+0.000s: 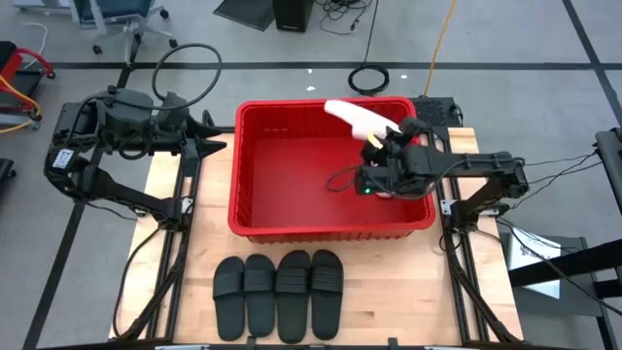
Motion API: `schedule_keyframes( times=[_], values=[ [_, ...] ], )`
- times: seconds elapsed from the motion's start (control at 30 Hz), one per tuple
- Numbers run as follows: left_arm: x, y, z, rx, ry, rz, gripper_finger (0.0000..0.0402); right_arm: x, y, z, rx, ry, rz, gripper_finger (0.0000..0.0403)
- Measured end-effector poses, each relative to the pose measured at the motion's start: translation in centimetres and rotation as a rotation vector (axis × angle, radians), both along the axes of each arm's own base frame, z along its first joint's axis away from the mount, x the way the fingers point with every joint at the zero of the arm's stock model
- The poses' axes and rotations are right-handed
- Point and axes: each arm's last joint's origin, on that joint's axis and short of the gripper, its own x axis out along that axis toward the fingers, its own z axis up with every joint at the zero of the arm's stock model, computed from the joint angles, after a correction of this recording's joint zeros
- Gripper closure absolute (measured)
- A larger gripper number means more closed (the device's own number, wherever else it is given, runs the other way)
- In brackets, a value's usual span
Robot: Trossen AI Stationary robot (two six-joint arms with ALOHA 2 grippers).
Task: Pick and place slides into bin
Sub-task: Stack the pink slide on top of the pink slide in the red bin
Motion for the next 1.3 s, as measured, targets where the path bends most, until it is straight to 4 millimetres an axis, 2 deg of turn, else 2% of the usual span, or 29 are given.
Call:
schedule_keyframes(
  times=[0.17, 0.3, 0.43, 0.63, 0.73, 1.03, 1.17, 1.3],
  values=[
    [0.0, 0.0, 0.0, -0.001, 0.0, 0.0, 0.0195, -0.1, 0.9, -0.2, 0.093, -0.094, 0.001, 0.0376],
    [0.0, 0.0, 0.0, -0.004, -0.001, 0.002, 0.0195, 0.0, 1.4, -0.2, 0.101, -0.106, 0.015, 0.0376],
    [0.0, 0.0, 0.0, -0.001, -0.001, 0.0, 0.0195, 0.0, 0.6, -0.2, 0.096, -0.106, -0.015, 0.0376],
    [0.0, 0.0, 0.0, 0.0, 0.0, -0.001, 0.0195, 0.0, -1.3, -0.2, 0.093, -0.018, -0.04, 0.0376],
    [0.0, 0.0, 0.0, 0.004, 0.001, -0.003, 0.0195, 0.4, -1.8, -0.2, 0.116, -0.05, -0.046, 0.0376],
    [0.0, 0.0, 0.0, 0.007, 0.002, -0.005, 0.0195, 0.5, 2.4, 0.0, 0.171, -0.236, 0.035, 0.0376],
    [0.0, 0.0, 0.0, 0.012, 0.004, -0.008, 0.0195, 0.3, 2.8, 0.7, 0.207, -0.426, 0.016, 0.0376],
    [0.0, 0.0, 0.0, 0.012, 0.003, -0.008, 0.0195, 0.2, 2.8, 2.7, 0.266, -0.708, 0.022, 0.0376]
  ],
)
